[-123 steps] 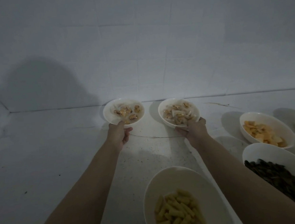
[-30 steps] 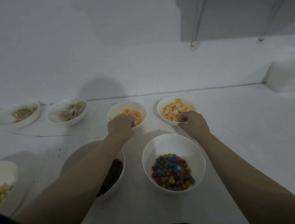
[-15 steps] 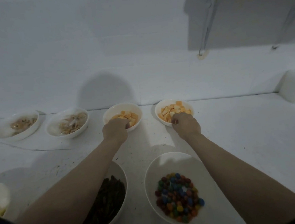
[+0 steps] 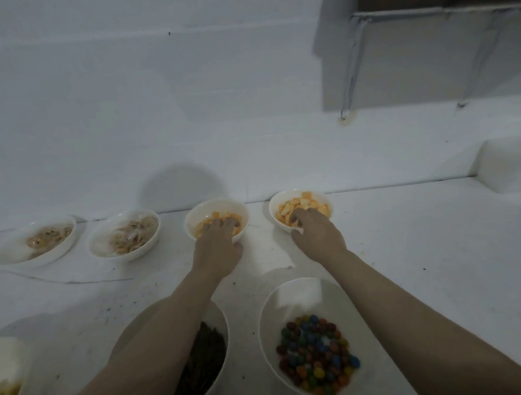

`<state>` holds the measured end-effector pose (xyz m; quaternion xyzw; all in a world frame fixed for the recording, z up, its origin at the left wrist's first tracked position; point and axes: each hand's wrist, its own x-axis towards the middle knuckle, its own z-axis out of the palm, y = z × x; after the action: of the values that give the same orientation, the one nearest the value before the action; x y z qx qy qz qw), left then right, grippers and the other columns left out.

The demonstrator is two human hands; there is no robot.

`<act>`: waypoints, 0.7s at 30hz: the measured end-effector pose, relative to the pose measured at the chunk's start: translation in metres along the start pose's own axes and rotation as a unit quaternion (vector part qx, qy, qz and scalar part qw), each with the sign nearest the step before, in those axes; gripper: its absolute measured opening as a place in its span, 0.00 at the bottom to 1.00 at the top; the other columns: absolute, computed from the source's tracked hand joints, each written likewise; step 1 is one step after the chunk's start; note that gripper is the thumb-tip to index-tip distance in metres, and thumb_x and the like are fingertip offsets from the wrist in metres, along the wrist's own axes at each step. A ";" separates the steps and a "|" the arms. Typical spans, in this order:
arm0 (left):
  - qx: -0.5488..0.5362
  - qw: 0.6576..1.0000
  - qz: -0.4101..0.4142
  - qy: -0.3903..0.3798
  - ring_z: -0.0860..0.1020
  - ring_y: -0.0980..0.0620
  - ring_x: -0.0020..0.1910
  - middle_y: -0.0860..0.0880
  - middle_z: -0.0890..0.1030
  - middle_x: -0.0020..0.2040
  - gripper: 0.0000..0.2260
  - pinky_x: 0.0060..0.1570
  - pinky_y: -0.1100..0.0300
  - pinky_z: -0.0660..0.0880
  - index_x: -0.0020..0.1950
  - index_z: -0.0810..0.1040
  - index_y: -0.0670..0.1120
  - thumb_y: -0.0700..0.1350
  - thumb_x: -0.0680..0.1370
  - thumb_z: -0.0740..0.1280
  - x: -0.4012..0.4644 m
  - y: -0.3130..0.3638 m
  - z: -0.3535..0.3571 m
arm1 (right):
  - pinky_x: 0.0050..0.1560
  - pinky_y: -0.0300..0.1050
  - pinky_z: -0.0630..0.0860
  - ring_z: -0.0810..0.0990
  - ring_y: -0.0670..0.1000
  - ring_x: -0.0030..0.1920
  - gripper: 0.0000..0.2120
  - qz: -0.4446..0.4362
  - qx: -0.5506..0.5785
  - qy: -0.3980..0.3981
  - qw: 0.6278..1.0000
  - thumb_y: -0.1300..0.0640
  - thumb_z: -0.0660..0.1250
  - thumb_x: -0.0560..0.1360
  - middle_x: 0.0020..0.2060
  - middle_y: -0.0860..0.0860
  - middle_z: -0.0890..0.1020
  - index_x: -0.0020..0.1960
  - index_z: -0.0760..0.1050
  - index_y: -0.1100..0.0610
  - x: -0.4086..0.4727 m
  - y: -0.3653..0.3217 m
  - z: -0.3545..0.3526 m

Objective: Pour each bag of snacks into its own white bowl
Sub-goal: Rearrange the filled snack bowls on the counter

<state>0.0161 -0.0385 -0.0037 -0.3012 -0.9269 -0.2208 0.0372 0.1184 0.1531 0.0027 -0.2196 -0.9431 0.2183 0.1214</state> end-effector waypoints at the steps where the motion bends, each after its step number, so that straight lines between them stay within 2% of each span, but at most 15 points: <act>1: -0.008 1.000 0.003 0.008 0.70 0.43 0.61 0.45 0.75 0.60 0.17 0.54 0.46 0.74 0.64 0.73 0.47 0.43 0.75 0.65 -0.007 0.005 -0.004 | 0.51 0.50 0.76 0.77 0.56 0.56 0.13 -0.001 0.019 0.007 1.000 0.56 0.62 0.77 0.57 0.52 0.78 0.61 0.76 0.52 -0.005 -0.007 -0.004; 7: -0.072 0.994 0.009 0.077 0.73 0.44 0.57 0.47 0.76 0.59 0.13 0.55 0.51 0.72 0.61 0.77 0.47 0.43 0.76 0.66 -0.061 0.019 -0.033 | 0.43 0.40 0.70 0.76 0.46 0.46 0.08 0.011 0.135 0.060 0.989 0.57 0.63 0.78 0.49 0.45 0.80 0.54 0.79 0.52 -0.063 -0.037 -0.038; 11: -0.090 0.992 0.018 0.086 0.72 0.49 0.58 0.50 0.76 0.59 0.11 0.58 0.56 0.69 0.60 0.77 0.49 0.44 0.77 0.66 -0.107 0.022 -0.050 | 0.37 0.32 0.68 0.76 0.40 0.40 0.06 0.013 0.176 0.061 0.982 0.57 0.63 0.79 0.46 0.41 0.79 0.50 0.79 0.50 -0.113 -0.048 -0.048; 14: -0.088 0.994 0.019 0.067 0.71 0.52 0.58 0.53 0.75 0.59 0.11 0.58 0.58 0.69 0.61 0.75 0.51 0.47 0.78 0.65 -0.142 0.017 -0.058 | 0.40 0.32 0.69 0.77 0.39 0.44 0.06 0.022 0.180 0.034 0.983 0.56 0.63 0.79 0.46 0.39 0.78 0.50 0.78 0.47 -0.144 -0.056 -0.046; 18: -0.074 0.997 0.016 0.013 0.72 0.54 0.53 0.54 0.75 0.57 0.10 0.56 0.59 0.69 0.59 0.74 0.53 0.51 0.80 0.61 -0.178 0.004 -0.064 | 0.42 0.38 0.71 0.77 0.44 0.46 0.05 0.036 0.137 -0.013 0.990 0.54 0.62 0.80 0.50 0.43 0.78 0.54 0.74 0.46 -0.175 -0.067 -0.030; 21: -0.100 0.994 0.016 -0.031 0.72 0.54 0.52 0.56 0.74 0.52 0.11 0.55 0.58 0.70 0.56 0.74 0.54 0.57 0.79 0.61 -0.198 -0.005 -0.061 | 0.43 0.40 0.73 0.75 0.42 0.45 0.08 0.071 0.124 -0.046 0.989 0.52 0.62 0.79 0.52 0.46 0.77 0.58 0.72 0.47 -0.192 -0.072 -0.017</act>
<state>0.1709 -0.1754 0.0098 -0.3247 -0.8961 -0.3019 -0.0181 0.2653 0.0112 0.0255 -0.2593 -0.8950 0.3520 0.0884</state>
